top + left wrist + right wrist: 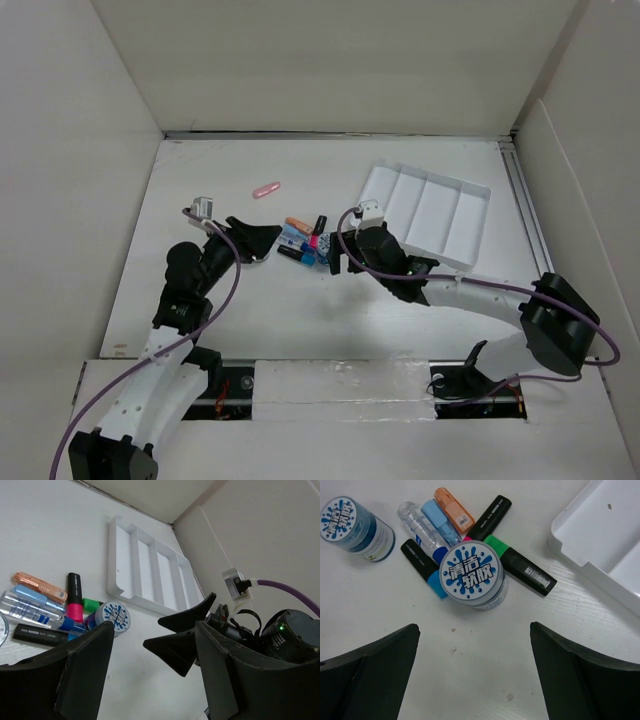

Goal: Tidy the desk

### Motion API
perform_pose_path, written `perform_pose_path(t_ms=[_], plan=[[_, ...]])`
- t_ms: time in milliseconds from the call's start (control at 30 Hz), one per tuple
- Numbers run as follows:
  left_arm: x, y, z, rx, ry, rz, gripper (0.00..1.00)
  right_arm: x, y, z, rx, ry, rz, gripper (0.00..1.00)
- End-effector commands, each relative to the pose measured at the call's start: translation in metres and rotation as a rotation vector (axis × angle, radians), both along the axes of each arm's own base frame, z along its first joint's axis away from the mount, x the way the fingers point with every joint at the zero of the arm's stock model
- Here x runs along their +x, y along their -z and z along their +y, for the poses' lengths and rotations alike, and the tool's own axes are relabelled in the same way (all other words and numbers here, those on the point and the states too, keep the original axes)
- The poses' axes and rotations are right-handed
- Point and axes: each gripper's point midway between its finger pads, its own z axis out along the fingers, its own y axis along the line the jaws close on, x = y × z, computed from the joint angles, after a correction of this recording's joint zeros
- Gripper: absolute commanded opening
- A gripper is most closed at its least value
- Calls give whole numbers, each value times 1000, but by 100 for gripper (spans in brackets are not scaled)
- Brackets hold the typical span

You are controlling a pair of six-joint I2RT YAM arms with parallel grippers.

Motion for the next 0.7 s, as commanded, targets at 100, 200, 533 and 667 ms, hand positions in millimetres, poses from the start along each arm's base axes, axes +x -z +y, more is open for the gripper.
perform_pose_path(t_ms=[100,200,533,667], plan=[[-3,-36,-7,-1,54,-79,58,9,-24,12,18,-14,-51,45],[-6,-50,-5,7,47,-109,49,13,-20,12,-7,6,-45,4],[-5,-101,38,348,-199,-207,36,12,1,31,-28,-63,20,100],[-6,-90,43,347,-225,-207,39,13,20,39,-59,-79,62,100]])
